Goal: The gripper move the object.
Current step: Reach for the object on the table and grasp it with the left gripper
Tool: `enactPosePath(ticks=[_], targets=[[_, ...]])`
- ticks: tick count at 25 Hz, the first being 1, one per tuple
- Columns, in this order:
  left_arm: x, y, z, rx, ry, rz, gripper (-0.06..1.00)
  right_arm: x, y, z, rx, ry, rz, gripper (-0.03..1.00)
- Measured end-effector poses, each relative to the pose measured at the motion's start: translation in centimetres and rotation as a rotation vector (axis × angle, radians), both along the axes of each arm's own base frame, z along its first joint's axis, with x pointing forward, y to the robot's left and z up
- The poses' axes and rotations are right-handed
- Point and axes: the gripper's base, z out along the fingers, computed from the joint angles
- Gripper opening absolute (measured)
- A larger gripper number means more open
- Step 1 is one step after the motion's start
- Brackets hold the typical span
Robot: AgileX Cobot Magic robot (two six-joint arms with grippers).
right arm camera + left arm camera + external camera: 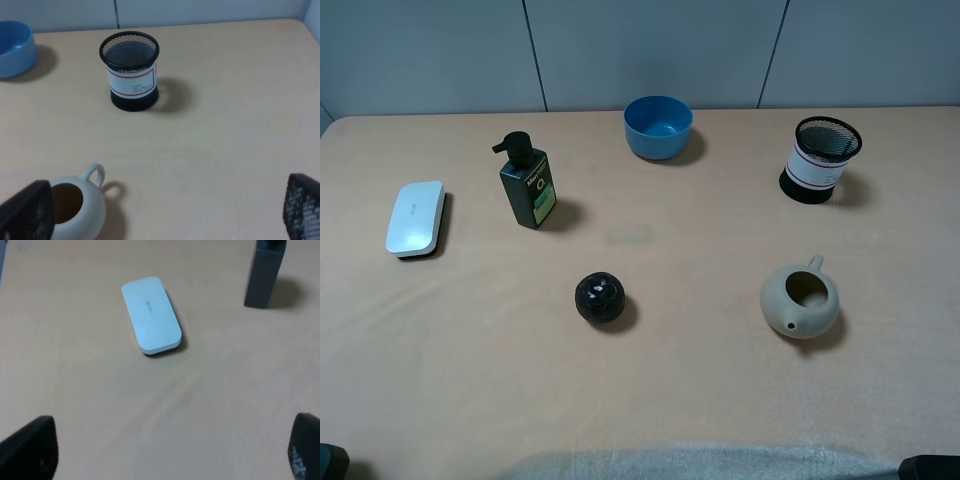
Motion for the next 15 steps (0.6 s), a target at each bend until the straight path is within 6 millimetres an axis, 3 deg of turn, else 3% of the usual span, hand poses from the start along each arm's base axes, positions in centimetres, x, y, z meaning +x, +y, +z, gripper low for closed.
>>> enactPosePath(ticks=[15], targets=[[0.0,0.0,0.0,0.0,0.0,0.0,0.93,0.0,0.0,0.01,0.0,-0.001,0.0,0.69]])
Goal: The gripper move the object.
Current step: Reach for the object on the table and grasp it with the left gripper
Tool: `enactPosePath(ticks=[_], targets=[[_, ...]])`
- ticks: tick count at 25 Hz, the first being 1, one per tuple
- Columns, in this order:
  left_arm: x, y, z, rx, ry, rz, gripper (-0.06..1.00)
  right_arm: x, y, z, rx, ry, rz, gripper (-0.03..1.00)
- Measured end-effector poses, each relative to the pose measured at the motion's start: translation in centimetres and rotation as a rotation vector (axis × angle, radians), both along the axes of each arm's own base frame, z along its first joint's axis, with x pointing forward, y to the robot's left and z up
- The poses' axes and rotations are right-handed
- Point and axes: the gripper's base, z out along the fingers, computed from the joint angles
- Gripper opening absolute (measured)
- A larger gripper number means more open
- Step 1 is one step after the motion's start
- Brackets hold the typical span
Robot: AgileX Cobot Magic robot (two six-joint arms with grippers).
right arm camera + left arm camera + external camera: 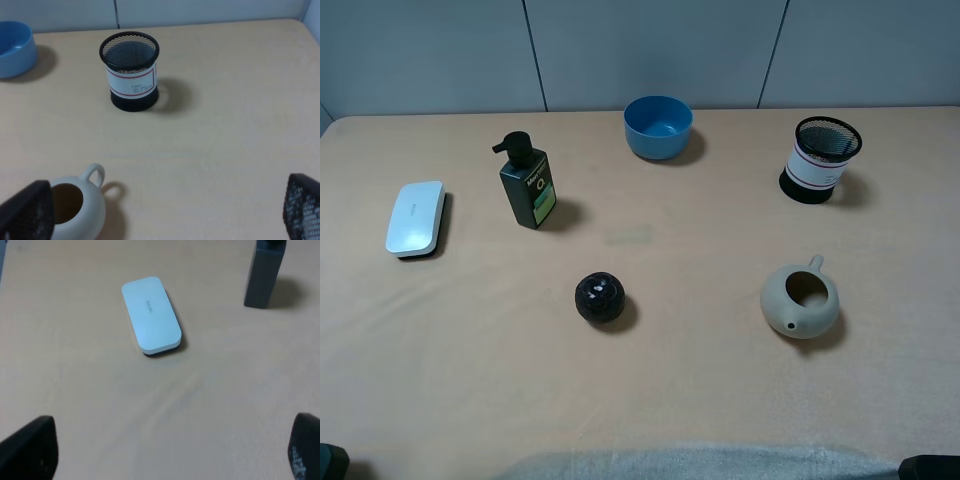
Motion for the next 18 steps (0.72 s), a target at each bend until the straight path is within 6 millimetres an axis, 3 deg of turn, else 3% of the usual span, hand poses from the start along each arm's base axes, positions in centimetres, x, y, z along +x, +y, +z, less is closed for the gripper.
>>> enactPosePath(ticks=[14,18], targets=[[0.0,0.09,0.0,-0.003,0.0,0.013,0.92,0.0,0.0,-0.01,0.0,0.001,0.0,0.69],[0.81,0.16,0.71,-0.002,0.046,0.018,0.91,0.0,0.0,-0.01,0.0,0.001,0.0,0.69]])
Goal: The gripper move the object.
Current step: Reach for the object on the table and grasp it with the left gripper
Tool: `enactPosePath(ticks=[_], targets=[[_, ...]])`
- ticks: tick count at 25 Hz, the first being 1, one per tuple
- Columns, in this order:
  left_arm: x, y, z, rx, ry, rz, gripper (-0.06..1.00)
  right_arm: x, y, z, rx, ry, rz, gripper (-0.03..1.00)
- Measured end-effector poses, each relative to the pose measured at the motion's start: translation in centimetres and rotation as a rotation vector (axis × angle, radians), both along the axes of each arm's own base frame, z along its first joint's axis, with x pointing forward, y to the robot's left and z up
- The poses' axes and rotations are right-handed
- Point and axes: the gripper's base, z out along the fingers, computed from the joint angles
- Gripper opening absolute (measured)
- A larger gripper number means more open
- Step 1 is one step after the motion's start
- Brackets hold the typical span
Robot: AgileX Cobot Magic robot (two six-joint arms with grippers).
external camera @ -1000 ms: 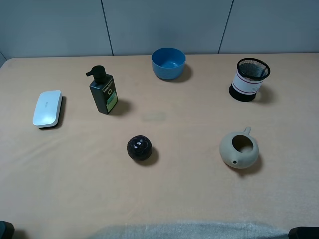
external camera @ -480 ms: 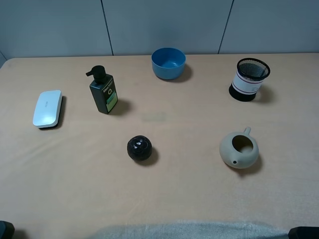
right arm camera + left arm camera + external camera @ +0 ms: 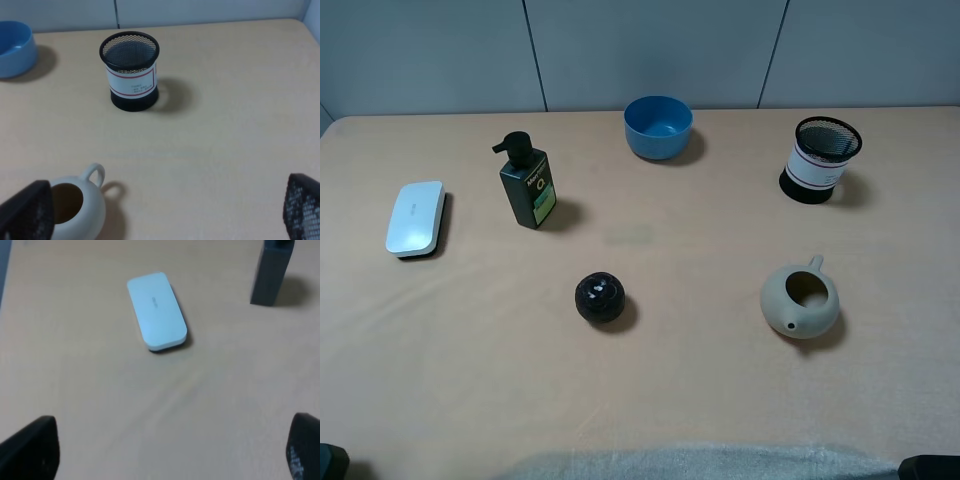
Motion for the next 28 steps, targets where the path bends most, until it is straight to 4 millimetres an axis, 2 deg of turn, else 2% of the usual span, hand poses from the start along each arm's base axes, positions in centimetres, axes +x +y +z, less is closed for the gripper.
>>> enactPosePath(ticks=[5,14,19,28], targets=[[1.9,0.1,1.8,0.002,0.084,0.002,0.91,0.0,0.0,0.0,0.0,0.0,0.0,0.69],[6.7,0.2,4.1,-0.004,0.241,0.004,0.91,0.0,0.0,0.0,0.0,0.0,0.0,0.69],[9.0,0.3,3.7,-0.019,0.312,0.027,0.91,0.0,0.0,0.0,0.0,0.0,0.0,0.69],[14.0,0.7,1.8,-0.015,0.413,0.058,0.91,0.0,0.0,0.0,0.0,-0.001,0.0,0.69]])
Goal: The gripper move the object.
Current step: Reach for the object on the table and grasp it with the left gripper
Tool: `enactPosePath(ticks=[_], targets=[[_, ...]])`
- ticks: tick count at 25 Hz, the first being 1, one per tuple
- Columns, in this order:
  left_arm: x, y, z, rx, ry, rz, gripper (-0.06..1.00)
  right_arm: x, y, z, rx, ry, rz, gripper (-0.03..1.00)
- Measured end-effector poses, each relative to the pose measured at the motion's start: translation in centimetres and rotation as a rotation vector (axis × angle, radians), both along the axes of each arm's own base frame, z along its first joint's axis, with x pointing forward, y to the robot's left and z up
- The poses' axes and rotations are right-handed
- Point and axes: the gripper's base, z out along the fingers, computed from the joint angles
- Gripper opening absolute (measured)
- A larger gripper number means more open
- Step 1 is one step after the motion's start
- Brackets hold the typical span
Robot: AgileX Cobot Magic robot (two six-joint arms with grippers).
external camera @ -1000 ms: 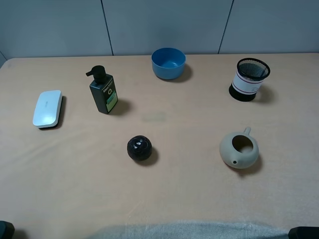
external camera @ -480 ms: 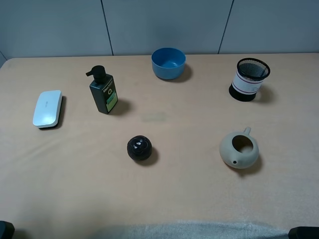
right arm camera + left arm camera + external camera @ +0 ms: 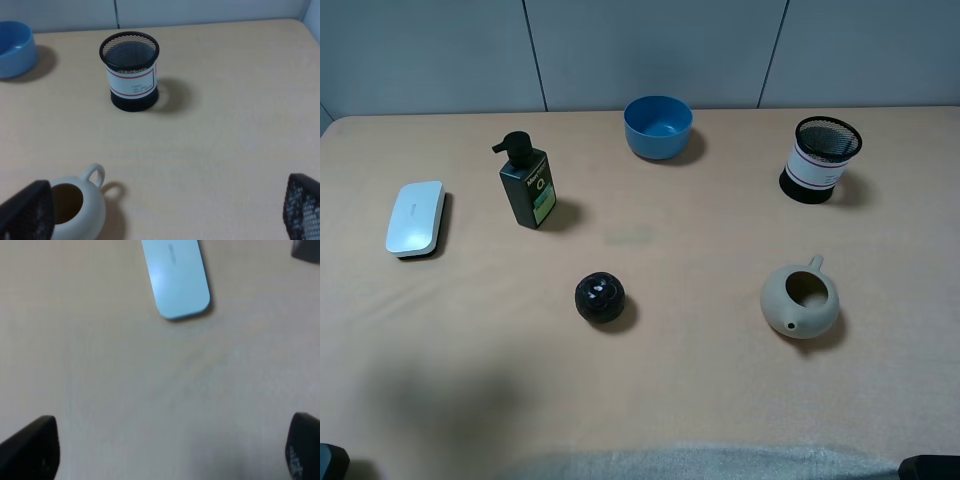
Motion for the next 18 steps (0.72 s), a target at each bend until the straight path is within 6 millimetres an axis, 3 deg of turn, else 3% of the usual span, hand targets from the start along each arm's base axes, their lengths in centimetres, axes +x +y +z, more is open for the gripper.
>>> enactPosePath(ticks=[12,18], targets=[[8.2,0.1,-3.7,-0.004,0.072,-0.015,0.99,0.0,0.0,0.0,0.0,0.001,0.0,0.69],[11.1,0.1,-6.1,-0.02,0.096,-0.003,0.99,0.0,0.0,0.0,0.0,0.001,0.0,0.69]])
